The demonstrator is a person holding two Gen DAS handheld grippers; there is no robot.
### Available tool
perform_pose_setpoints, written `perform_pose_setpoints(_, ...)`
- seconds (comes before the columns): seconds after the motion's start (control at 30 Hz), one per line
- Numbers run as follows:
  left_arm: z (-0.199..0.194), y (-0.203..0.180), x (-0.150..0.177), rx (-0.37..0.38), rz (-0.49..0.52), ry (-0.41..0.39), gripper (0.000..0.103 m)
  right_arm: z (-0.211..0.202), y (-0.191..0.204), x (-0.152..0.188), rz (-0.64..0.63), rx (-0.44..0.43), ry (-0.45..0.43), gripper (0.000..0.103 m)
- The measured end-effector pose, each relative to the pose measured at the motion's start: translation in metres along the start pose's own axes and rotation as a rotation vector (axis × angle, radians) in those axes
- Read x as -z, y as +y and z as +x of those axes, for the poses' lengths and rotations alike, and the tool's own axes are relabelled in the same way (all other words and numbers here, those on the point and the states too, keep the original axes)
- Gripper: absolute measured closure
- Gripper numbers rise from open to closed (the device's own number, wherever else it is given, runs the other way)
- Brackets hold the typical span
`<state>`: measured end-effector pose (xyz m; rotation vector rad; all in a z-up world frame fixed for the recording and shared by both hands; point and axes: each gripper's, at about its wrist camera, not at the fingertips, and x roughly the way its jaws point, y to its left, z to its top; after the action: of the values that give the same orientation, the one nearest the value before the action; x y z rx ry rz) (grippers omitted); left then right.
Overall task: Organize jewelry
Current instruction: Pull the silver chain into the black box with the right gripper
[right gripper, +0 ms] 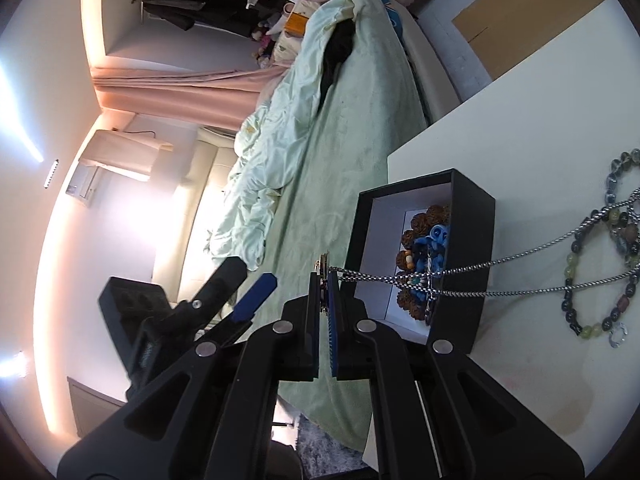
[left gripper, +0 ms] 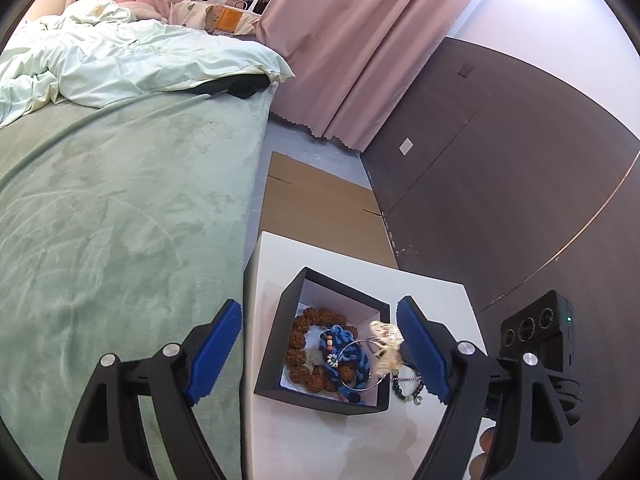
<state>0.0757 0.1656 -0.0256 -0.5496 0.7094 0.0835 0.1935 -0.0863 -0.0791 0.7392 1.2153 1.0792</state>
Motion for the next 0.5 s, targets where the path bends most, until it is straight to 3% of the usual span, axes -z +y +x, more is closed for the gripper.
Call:
perform_pose_setpoints(0.03, 0.0, 0.0, -0.001, 0.001, 0.001, 0.0, 0.026, 0.002, 0.0, 0.0, -0.001, -0.009, 0.01, 0.077)
perform_pose_setpoints(0.13, 0.001, 0.0, -0.001, -0.001, 0.001, 0.001, 0.026, -0.005, 0.001, -0.001, -0.014, 0.017, -0.022, 0.054)
perform_pose_setpoints(0.5, 0.009, -0.018, 0.007, 0.012, 0.03, 0.02, 0.026, -0.07, -0.01, -0.01, -0.01, 0.113, -0.136, 0.042)
